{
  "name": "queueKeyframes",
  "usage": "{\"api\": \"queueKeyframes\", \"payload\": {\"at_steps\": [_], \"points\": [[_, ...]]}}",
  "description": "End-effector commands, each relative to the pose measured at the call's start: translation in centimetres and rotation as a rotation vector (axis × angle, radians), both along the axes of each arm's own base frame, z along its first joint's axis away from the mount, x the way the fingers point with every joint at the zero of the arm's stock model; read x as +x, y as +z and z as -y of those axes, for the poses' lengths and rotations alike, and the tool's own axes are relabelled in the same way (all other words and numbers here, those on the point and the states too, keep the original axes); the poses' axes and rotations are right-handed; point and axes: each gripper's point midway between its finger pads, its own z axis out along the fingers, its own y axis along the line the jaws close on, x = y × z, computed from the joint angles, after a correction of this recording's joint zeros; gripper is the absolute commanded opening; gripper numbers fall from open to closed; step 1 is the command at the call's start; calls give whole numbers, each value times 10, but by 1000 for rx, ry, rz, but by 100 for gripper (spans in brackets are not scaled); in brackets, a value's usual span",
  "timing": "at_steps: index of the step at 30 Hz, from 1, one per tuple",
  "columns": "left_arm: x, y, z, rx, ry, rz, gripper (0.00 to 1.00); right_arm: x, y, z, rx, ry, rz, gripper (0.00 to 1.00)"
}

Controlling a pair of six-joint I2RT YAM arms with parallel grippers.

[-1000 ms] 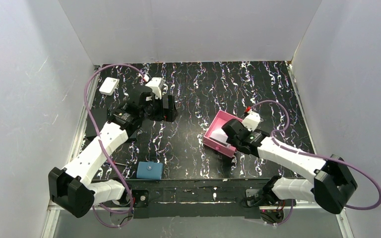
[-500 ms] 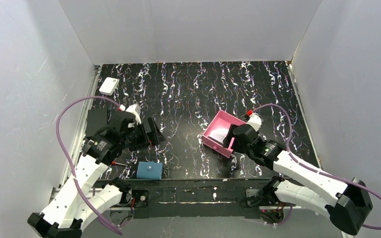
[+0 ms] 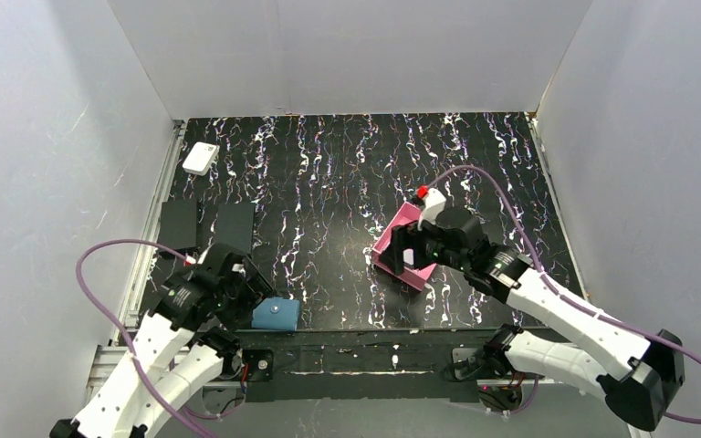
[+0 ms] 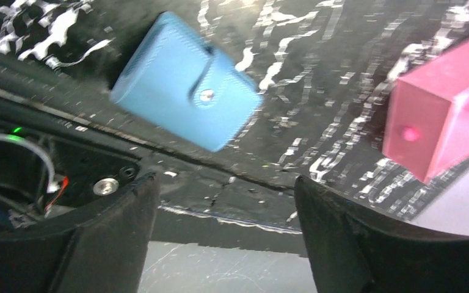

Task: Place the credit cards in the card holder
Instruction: Move the card holder to the center of the board.

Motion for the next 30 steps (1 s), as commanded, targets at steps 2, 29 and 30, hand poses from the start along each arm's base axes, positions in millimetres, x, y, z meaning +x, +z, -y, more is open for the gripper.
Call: {"api": "queueKeyframes", "payload": {"at_steps": [2,29,30], "points": [[-25,-30,-26,144,154,-221,71,-33,54,-85,240,483,113,98],[-27,61,-59,195,-89,245,71,-69,-116,-265,93,439,-137,73],[-28,58,-56,184,-98,232,70,-71,-120,-263,99,419,-168,70]]}}
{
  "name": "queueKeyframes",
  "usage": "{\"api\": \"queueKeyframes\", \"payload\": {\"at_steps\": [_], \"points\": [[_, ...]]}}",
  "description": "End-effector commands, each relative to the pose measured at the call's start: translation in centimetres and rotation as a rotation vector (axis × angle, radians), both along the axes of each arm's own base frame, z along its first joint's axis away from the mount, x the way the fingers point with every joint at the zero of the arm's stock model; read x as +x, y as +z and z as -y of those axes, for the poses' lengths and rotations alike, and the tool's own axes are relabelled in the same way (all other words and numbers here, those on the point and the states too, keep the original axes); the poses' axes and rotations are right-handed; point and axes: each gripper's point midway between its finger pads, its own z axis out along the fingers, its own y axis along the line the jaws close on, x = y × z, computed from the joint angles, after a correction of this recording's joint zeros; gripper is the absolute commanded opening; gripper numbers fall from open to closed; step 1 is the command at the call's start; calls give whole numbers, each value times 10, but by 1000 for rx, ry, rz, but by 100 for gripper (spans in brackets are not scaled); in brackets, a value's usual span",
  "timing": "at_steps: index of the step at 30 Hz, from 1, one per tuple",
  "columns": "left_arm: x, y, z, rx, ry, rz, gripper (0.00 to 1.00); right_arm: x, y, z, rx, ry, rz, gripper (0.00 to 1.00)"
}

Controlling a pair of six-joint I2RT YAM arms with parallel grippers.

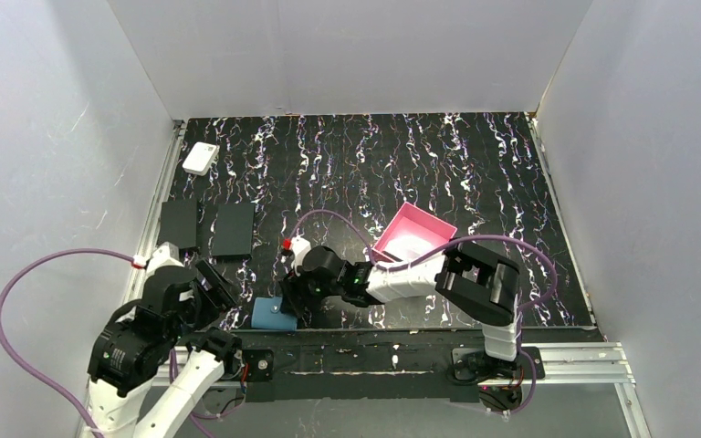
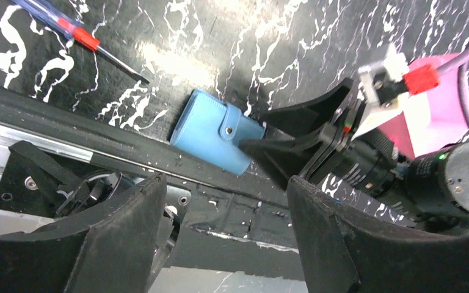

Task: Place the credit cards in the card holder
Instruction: Move the card holder to the center of the board.

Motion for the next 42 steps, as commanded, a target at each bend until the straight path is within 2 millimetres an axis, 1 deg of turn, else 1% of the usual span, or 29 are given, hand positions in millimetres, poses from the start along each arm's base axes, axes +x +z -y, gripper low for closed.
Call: {"api": "queueKeyframes", "payload": {"at_steps": [1,3,4,6,7,10,11,13,14,15,17,19,20,22,24,25,27,29,31,33,35,39,42], "points": [[-10,-24,13,-15,-71,-111,70,13,-2,0,44,-176,-88,70],[-8,-30,16,-24,-68,-127,70,10,-7,2,45,-201,-133,68],[-6,-33,18,-32,-68,-133,70,8,-10,2,41,-207,-157,66],[-2,-40,25,-58,-68,-152,70,-1,-12,-1,48,-188,-210,57],[0,-42,29,-73,-67,-164,71,-4,-12,-2,53,-191,-234,55],[4,-53,37,-104,-47,-220,76,-7,-11,-1,77,-212,-267,45],[6,-58,38,-105,-31,-238,76,-6,-10,0,90,-224,-271,38],[11,-69,38,-97,-6,-262,76,-2,-4,4,127,-259,-263,18],[13,-72,39,-100,4,-266,76,8,0,9,139,-318,-234,8],[15,-74,42,-117,14,-267,75,16,2,15,140,-360,-208,1],[21,-77,51,-171,19,-260,75,35,8,31,119,-445,-151,1],[28,-81,66,-253,16,-251,75,55,12,51,94,-552,-133,1],[29,-82,81,-332,-19,-260,75,66,10,64,84,-609,-140,1],[36,-87,103,-445,-51,-259,75,79,5,86,65,-700,-180,1],[44,-92,123,-558,-69,-265,75,83,4,101,52,-748,-186,1],[47,-101,129,-596,-66,-278,75,83,3,107,43,-768,-182,1],[55,-112,137,-637,-60,-285,75,82,1,113,38,-783,-187,1],[65,-121,144,-670,-68,-271,75,81,-6,117,10,-798,-190,1],[70,-130,150,-691,-65,-290,74,81,-13,121,-13,-812,-191,1],[73,-139,152,-679,-74,-303,70,82,-18,123,-40,-809,-175,1],[79,-148,145,-599,-70,-299,63,84,-25,129,-97,-815,-141,1],[88,-157,127,-465,-37,-272,57,85,-35,138,-167,-802,-100,1],[99,-159,130,-475,-38,-229,54,83,-43,143,-205,-799,-92,1]]}}
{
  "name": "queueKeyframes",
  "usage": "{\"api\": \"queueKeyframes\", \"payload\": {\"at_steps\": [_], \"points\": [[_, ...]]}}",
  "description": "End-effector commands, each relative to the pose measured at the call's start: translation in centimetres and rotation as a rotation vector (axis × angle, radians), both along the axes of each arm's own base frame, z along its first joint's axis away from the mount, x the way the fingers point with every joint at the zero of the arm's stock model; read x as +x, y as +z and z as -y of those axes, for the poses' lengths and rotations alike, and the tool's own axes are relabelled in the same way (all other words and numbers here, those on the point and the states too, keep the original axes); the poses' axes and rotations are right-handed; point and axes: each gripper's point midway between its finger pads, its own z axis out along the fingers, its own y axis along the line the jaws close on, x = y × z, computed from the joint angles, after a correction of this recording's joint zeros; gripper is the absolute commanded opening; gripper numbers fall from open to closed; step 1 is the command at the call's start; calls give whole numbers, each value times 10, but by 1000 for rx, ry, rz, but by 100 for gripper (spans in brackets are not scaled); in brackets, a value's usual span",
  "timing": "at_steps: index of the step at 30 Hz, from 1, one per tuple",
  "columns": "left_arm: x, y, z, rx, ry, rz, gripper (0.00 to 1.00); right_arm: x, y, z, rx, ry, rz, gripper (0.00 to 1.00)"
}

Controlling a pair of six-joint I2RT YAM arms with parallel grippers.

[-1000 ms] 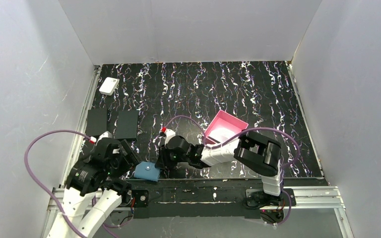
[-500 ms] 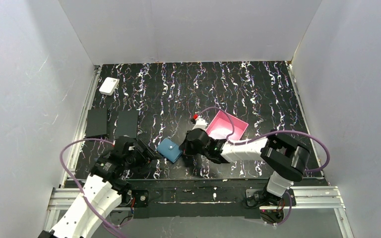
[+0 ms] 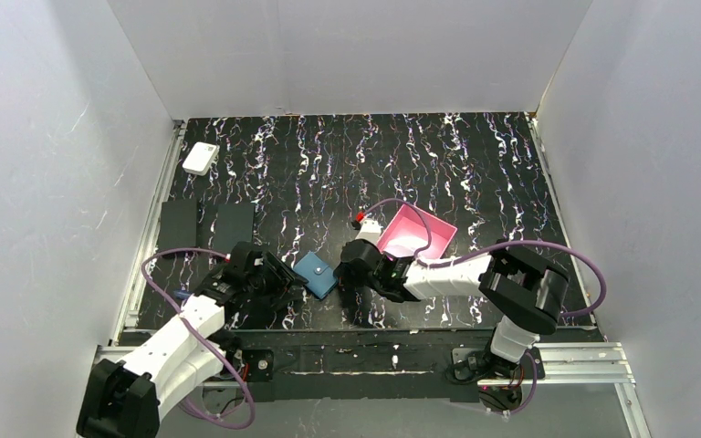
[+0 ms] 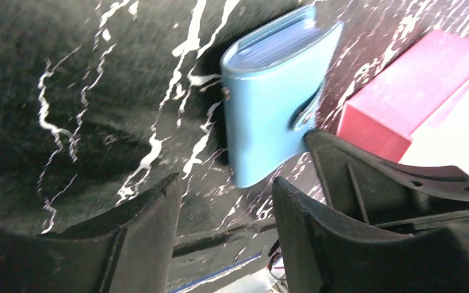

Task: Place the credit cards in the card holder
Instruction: Move the card holder to the center of the board, then pick up the card holder from the center of the board.

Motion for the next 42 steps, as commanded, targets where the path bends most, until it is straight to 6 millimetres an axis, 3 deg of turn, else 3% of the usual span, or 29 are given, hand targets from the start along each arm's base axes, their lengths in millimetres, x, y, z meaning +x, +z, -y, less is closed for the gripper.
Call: {"api": "queueKeyframes", "payload": {"at_steps": [1,8,17,25,32,37,42], "points": [[28,7,0,23,16,120,52,-2,-35,32,-197,-12,-7,1],[43,-7,11,-7,14,106,44,-3,-40,36,-210,-15,-12,1],[56,-5,19,-24,6,117,40,-6,-47,31,-193,4,-31,1],[68,26,37,-129,-31,201,34,-13,-49,18,-145,75,-46,1],[74,57,45,-206,-35,295,37,-18,-46,10,-91,116,-56,1],[75,53,50,-215,-54,274,38,-21,-41,4,-54,138,-61,1],[79,42,51,-180,-71,258,33,-22,-38,3,-37,145,-59,1]]}}
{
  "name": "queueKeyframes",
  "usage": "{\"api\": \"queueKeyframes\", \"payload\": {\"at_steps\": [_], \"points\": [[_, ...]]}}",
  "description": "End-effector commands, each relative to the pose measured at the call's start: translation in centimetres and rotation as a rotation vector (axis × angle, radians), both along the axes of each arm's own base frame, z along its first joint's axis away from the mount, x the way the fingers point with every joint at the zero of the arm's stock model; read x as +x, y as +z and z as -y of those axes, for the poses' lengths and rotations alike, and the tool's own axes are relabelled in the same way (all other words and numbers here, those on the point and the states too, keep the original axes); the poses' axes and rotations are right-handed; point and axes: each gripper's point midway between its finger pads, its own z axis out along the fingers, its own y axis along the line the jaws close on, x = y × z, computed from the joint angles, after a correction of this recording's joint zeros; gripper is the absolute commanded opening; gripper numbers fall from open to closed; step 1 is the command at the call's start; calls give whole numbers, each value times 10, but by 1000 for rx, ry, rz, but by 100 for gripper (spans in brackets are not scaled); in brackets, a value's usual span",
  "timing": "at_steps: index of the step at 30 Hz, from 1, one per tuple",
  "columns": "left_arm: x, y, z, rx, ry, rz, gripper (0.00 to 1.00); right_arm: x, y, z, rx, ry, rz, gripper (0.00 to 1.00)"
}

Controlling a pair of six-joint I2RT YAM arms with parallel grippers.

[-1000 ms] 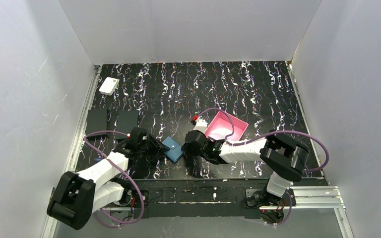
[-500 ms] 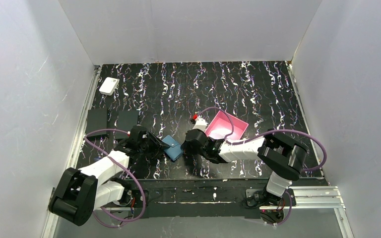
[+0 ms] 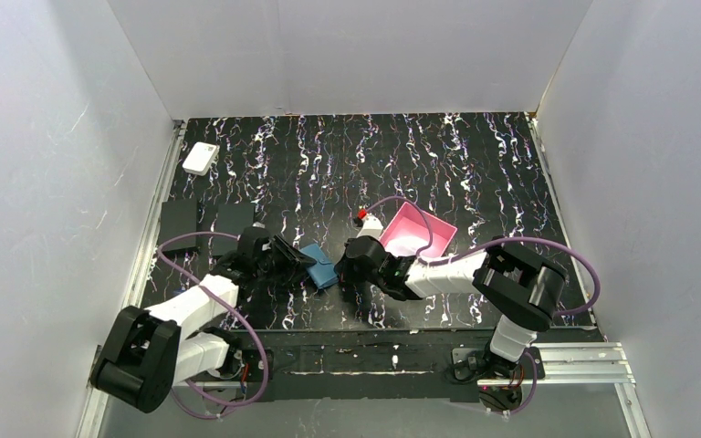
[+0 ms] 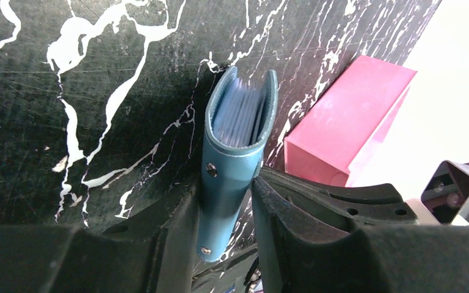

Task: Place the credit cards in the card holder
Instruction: Pick up the card holder from the center of the board.

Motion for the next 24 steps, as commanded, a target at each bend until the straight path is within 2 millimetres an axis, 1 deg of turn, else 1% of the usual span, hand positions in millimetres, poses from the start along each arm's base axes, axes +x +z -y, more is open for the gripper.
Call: {"api": "queueKeyframes", "payload": {"at_steps": [1,2,3,5,6,7,9,11,12,13,14,16,18,20,22,24], "points": [[14,28,22,-75,-76,78,32,-33,-34,6,-70,108,-95,1],[13,23,22,-69,-79,63,29,-33,-32,5,-65,113,-92,1],[12,18,22,-63,-83,50,24,-33,-30,4,-63,123,-86,1],[13,15,22,-41,-104,58,12,-34,-24,2,-65,155,-67,1],[13,16,22,-32,-114,71,9,-33,-21,4,-91,174,-47,1],[14,19,21,-22,-125,94,7,-32,-17,5,-115,192,-29,4],[14,32,20,8,-168,159,2,-30,-7,9,-182,239,13,18],[12,49,16,61,-220,220,0,-27,13,10,-235,292,76,29],[10,56,11,110,-246,234,0,-27,25,10,-254,310,115,33],[1,58,5,155,-280,213,0,-28,35,13,-287,328,151,37],[-3,66,2,178,-311,225,0,-27,49,13,-301,338,195,39],[-11,81,0,203,-370,257,0,-28,75,13,-306,355,277,42],[-18,97,2,192,-415,293,0,-34,106,6,-257,385,374,42],[-24,111,2,177,-427,321,0,-43,135,-7,-155,411,449,42],[-28,120,2,152,-403,325,0,-42,154,-14,-56,365,472,42],[-29,123,-1,145,-369,309,0,-41,162,-21,-13,319,445,42]]}}
